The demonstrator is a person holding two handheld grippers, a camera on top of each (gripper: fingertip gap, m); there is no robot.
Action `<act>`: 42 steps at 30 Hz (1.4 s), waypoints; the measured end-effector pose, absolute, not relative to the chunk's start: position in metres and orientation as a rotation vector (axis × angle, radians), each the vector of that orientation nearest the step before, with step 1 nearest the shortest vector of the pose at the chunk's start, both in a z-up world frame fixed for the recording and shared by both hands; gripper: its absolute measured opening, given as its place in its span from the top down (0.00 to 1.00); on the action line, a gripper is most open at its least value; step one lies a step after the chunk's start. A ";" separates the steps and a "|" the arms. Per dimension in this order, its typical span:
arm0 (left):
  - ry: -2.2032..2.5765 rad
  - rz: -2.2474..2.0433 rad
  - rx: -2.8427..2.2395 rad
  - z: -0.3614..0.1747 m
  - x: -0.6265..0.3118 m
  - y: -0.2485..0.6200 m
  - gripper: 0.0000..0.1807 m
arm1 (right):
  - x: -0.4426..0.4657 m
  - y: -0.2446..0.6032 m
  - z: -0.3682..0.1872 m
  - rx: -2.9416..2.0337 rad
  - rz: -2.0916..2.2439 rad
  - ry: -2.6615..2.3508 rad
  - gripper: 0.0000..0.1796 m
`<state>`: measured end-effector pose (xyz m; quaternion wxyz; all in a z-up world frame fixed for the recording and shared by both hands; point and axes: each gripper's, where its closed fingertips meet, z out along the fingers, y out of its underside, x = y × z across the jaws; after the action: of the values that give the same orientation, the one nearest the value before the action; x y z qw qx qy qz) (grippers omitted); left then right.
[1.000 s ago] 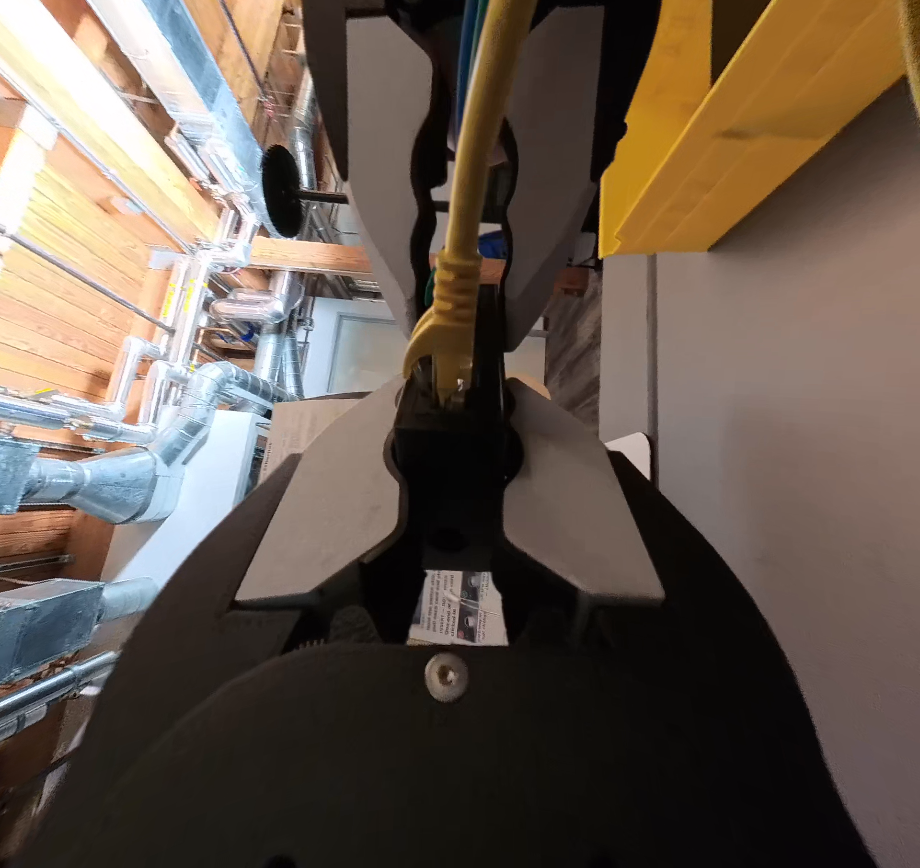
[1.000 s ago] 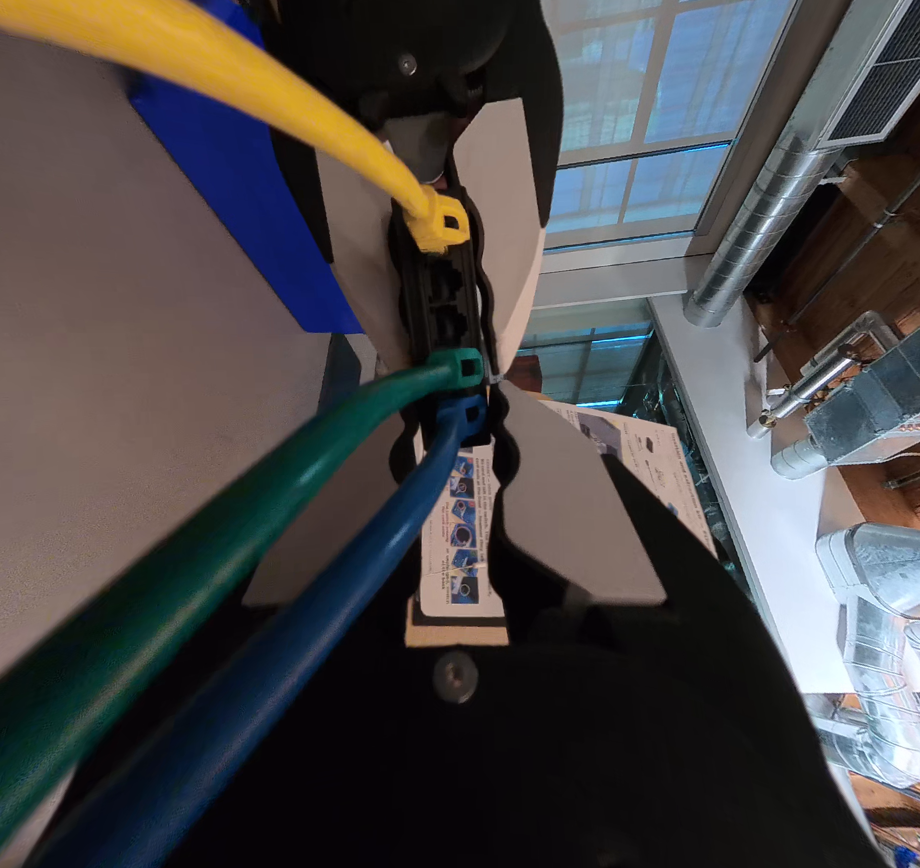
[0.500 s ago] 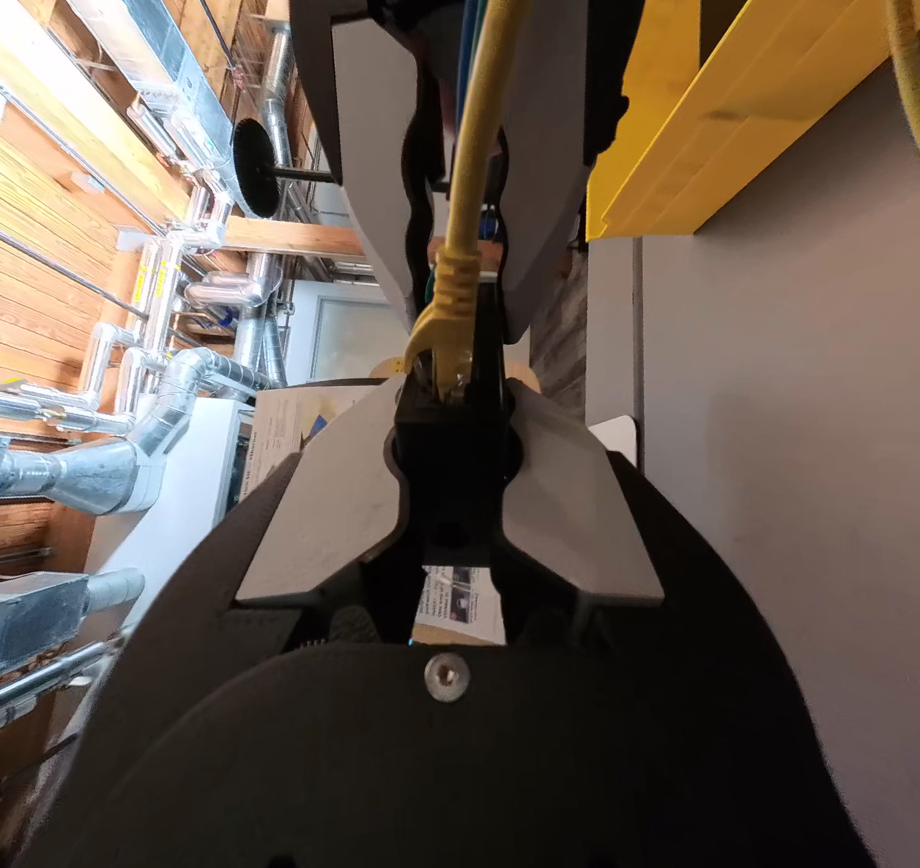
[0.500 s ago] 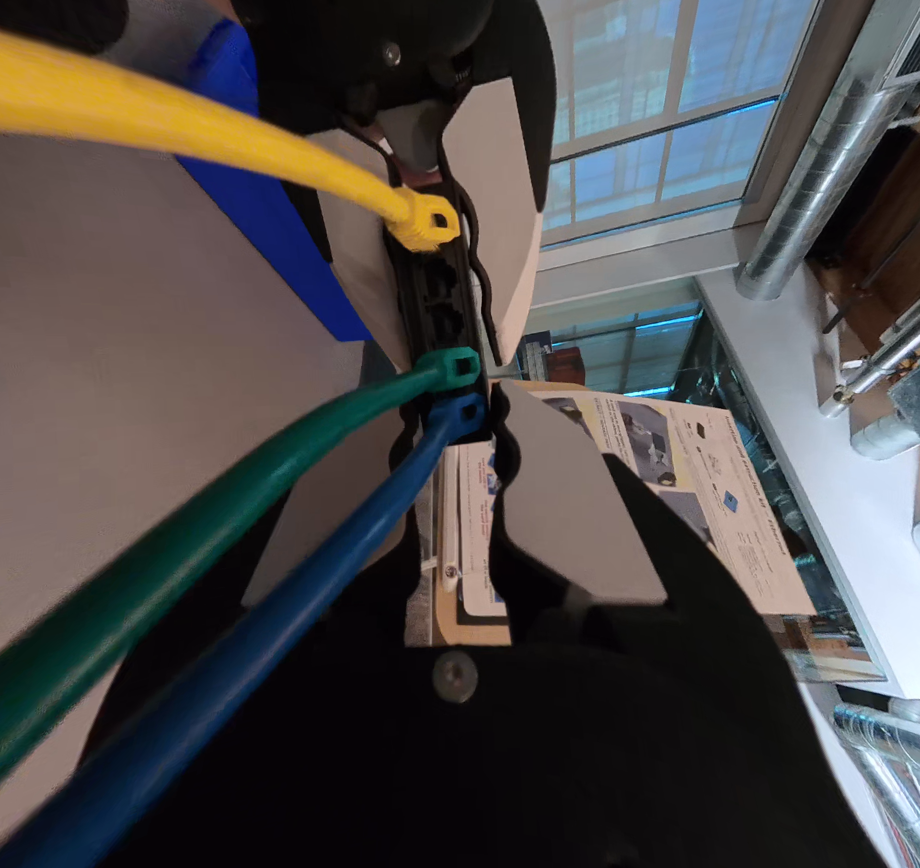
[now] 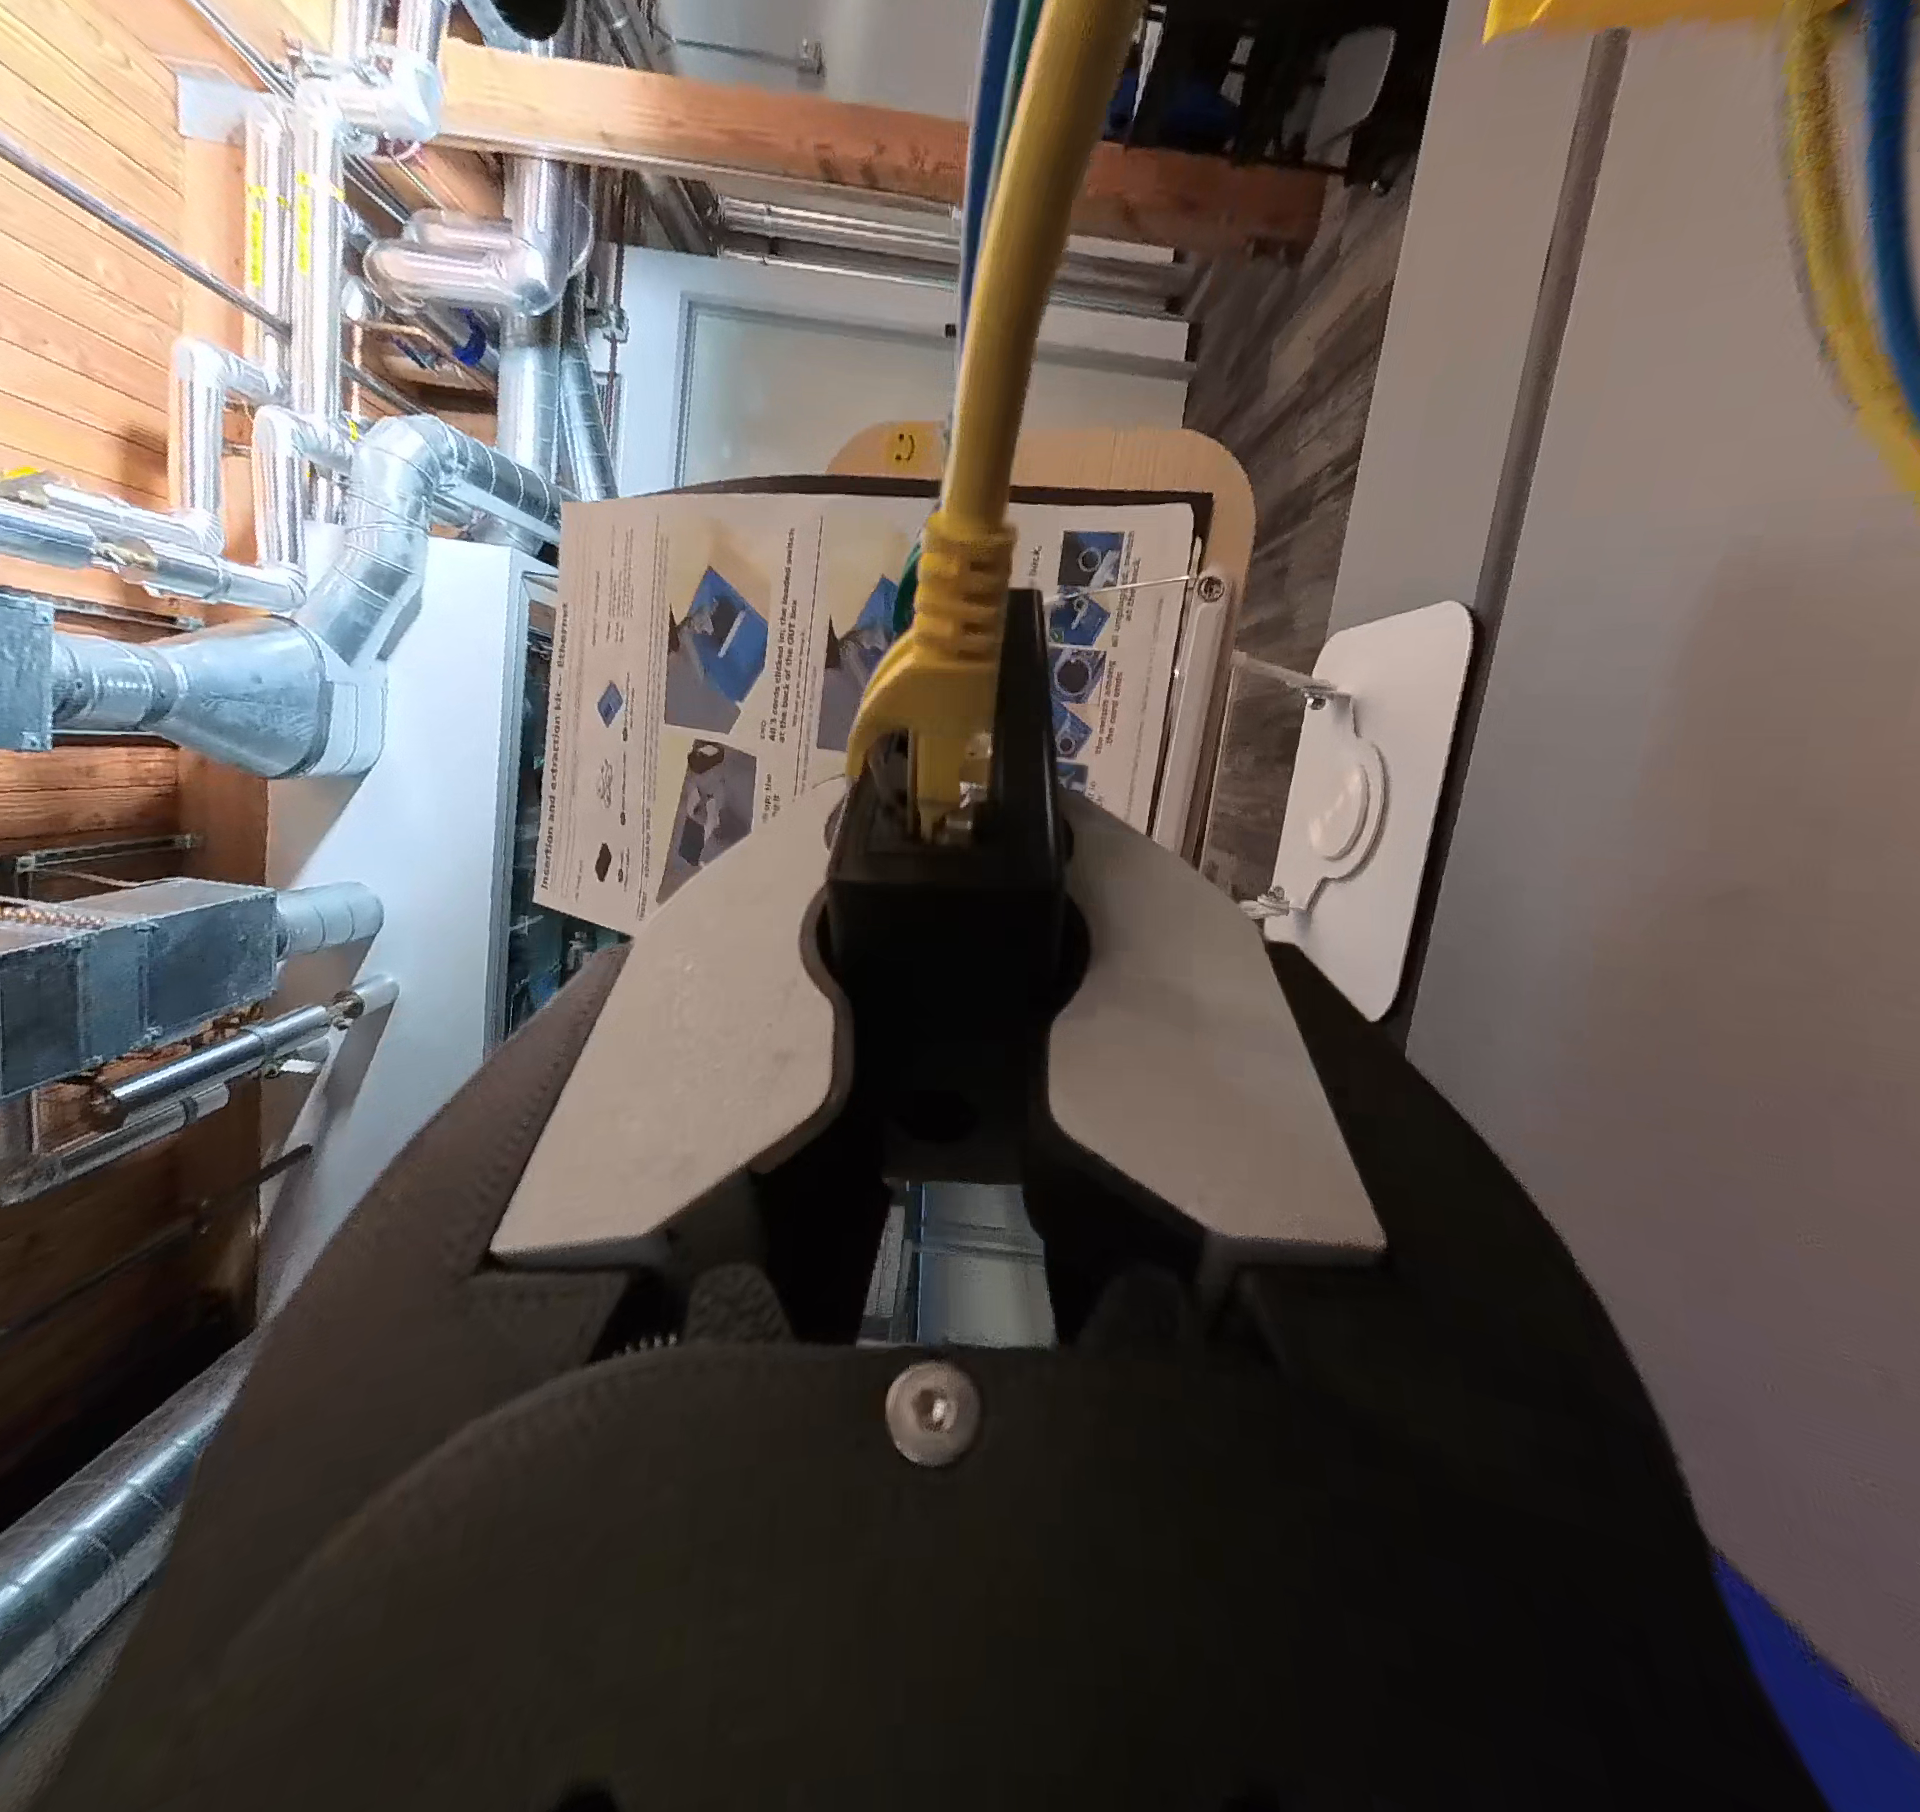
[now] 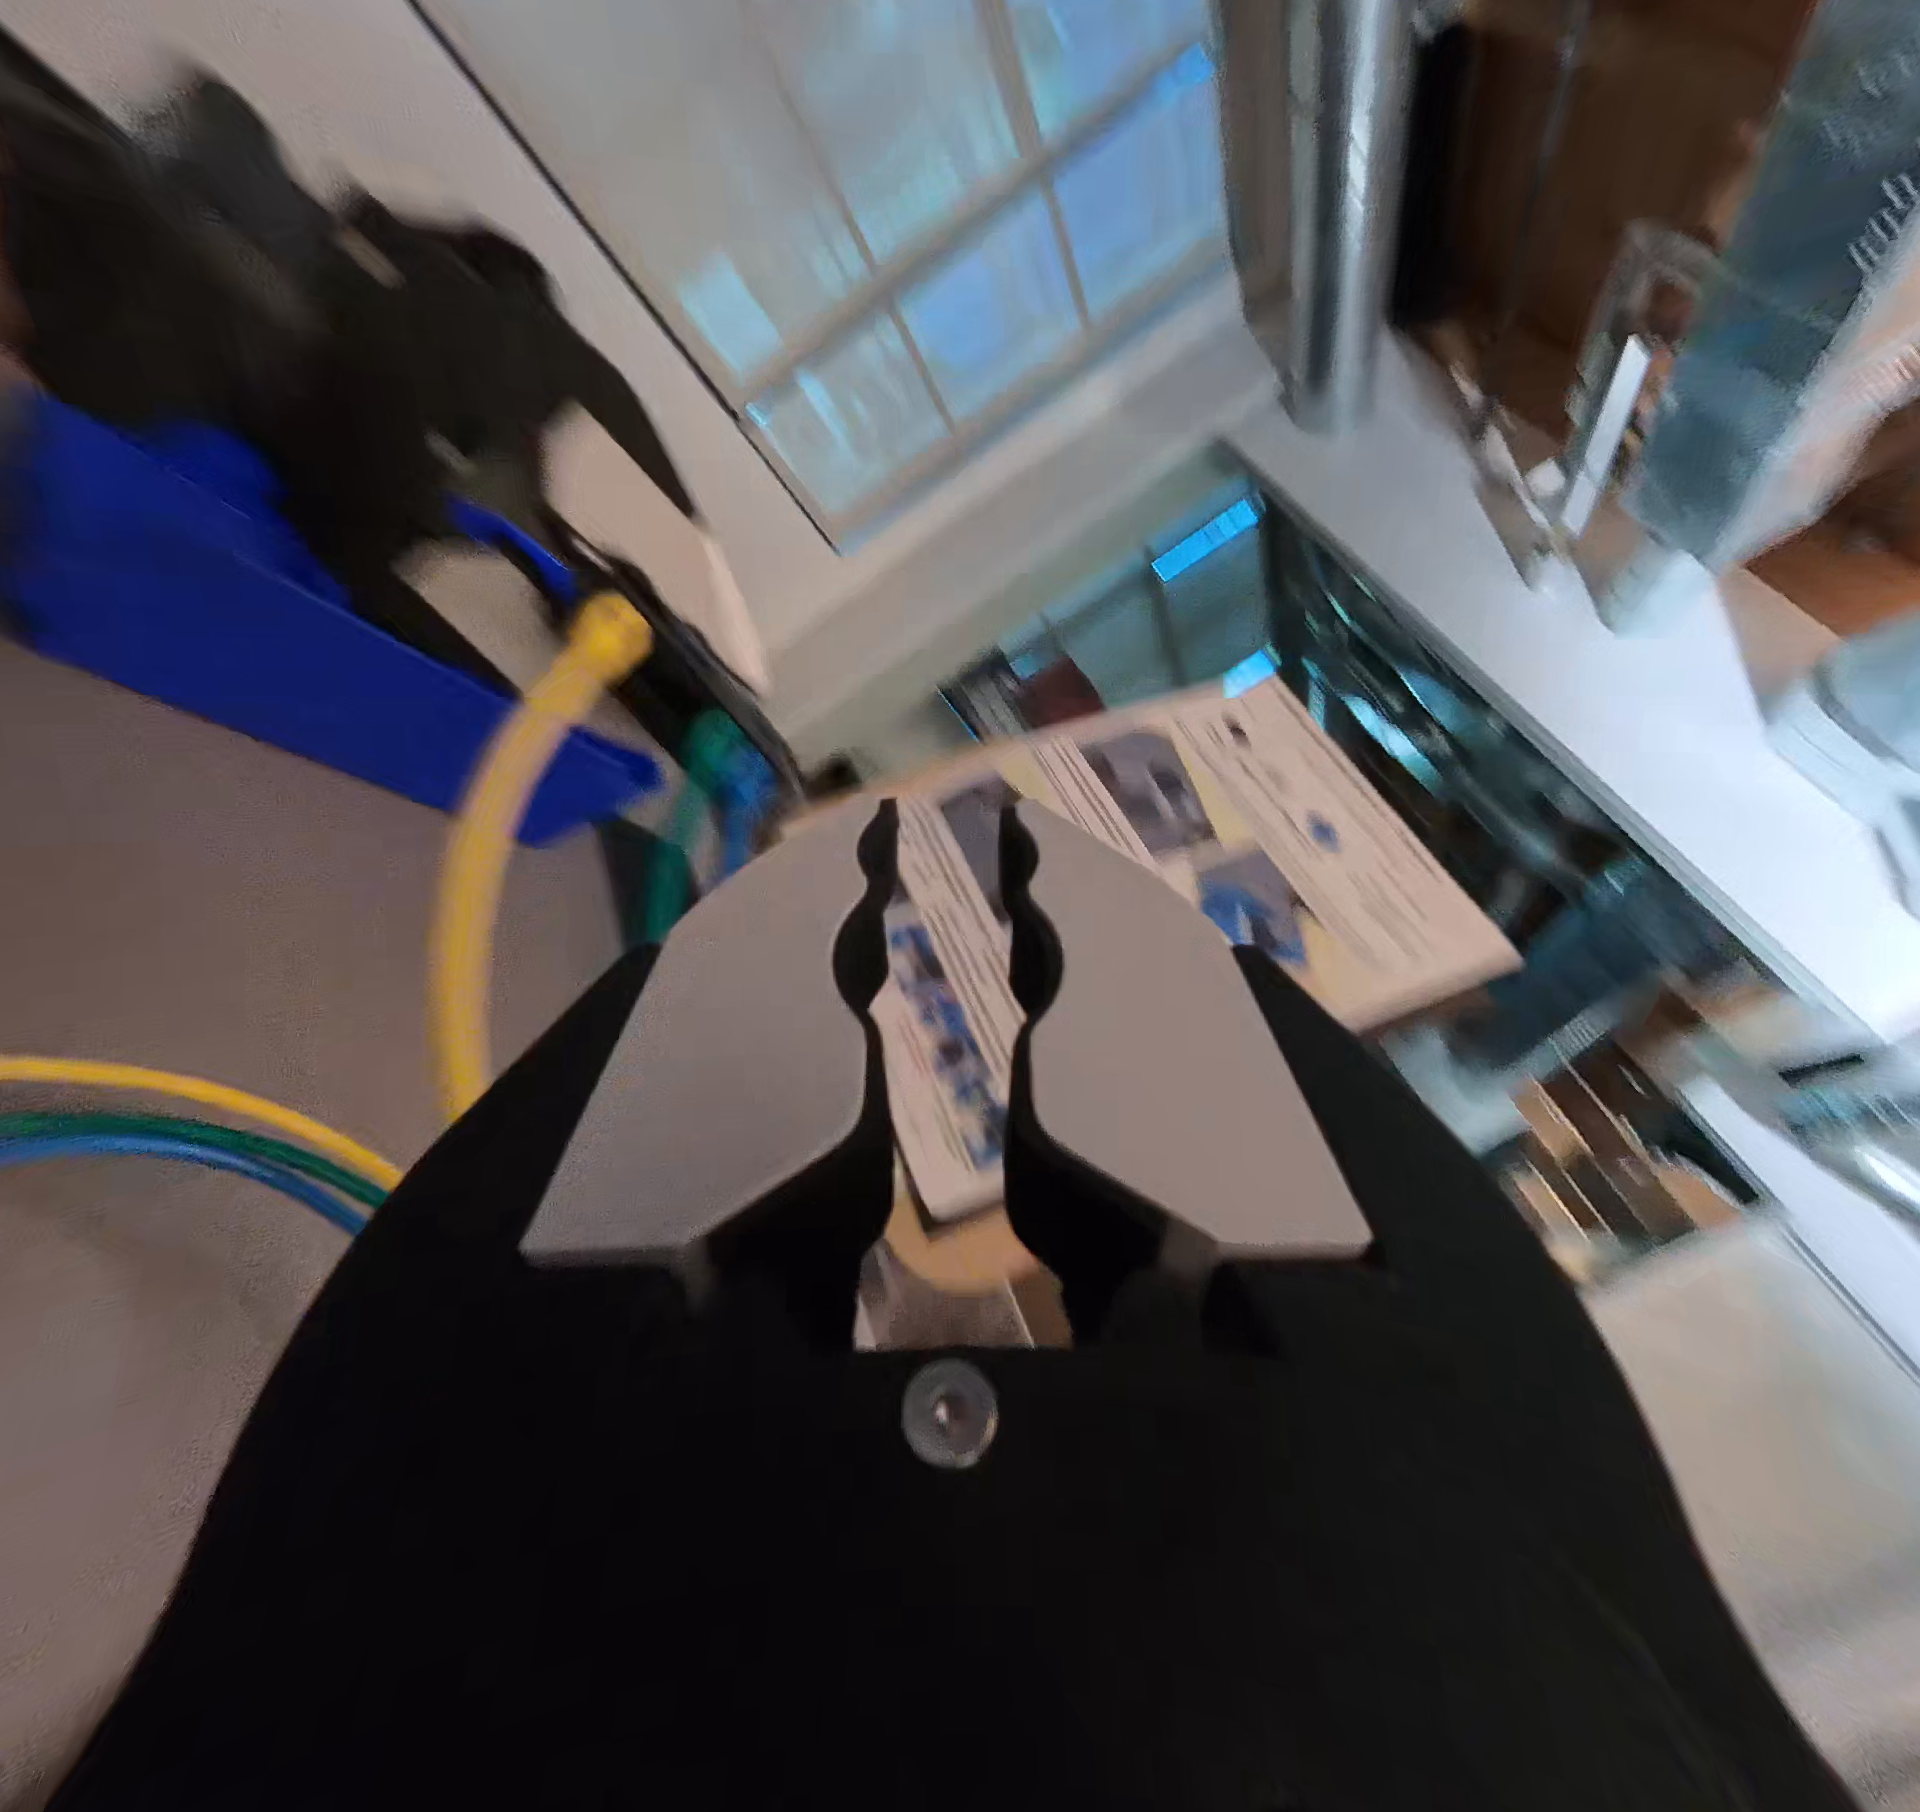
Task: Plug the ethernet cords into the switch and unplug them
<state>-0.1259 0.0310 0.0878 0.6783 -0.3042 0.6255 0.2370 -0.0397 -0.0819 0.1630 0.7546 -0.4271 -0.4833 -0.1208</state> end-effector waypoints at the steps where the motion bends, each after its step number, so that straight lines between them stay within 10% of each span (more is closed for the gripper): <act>1: 1.411 0.540 -0.694 0.086 -0.126 0.032 0.84 | -0.064 -0.092 0.159 -0.893 -0.227 -1.124 0.88; 42: 1.482 0.544 -0.743 0.068 -0.102 0.011 0.84 | -0.124 -0.047 0.085 -0.918 -0.545 -1.389 0.91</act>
<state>-0.1025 0.0113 0.0676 0.6429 -0.3260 0.6507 0.2387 -0.1235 -0.0470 0.0853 0.6403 -0.4026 -0.6090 -0.2390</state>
